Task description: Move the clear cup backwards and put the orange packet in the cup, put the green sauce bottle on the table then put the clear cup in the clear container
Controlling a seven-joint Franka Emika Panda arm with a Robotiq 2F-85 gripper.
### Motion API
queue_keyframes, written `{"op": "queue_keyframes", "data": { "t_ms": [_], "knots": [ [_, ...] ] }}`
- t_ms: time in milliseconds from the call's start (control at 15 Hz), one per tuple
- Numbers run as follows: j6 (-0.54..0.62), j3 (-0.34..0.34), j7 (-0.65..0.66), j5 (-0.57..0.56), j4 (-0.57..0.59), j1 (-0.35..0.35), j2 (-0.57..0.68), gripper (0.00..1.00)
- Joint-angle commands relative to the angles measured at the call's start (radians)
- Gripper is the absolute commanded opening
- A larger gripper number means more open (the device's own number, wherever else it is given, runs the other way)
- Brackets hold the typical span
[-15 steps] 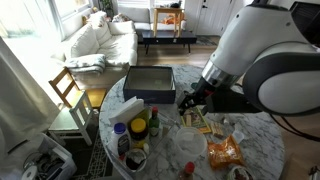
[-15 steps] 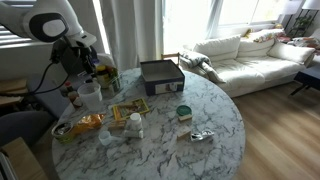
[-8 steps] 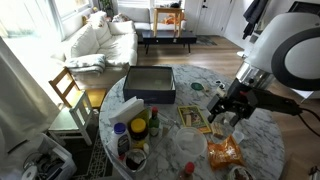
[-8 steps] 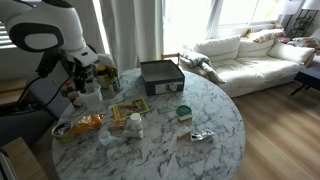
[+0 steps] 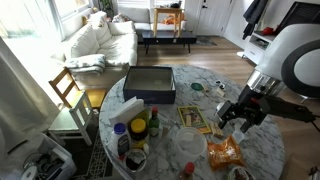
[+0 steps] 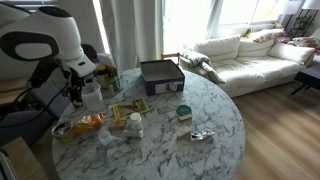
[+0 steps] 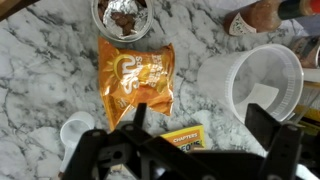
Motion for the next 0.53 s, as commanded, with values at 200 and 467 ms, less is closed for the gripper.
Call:
{"op": "queue_keyframes", "data": {
  "t_ms": [200, 467],
  "knots": [
    [-0.012, -0.117, -0.245, 0.135, -0.071, -0.031, 0.083, 1.0],
    [0.026, -0.167, -0.411, 0.219, -0.079, -0.05, 0.174, 1.0]
  ]
}}
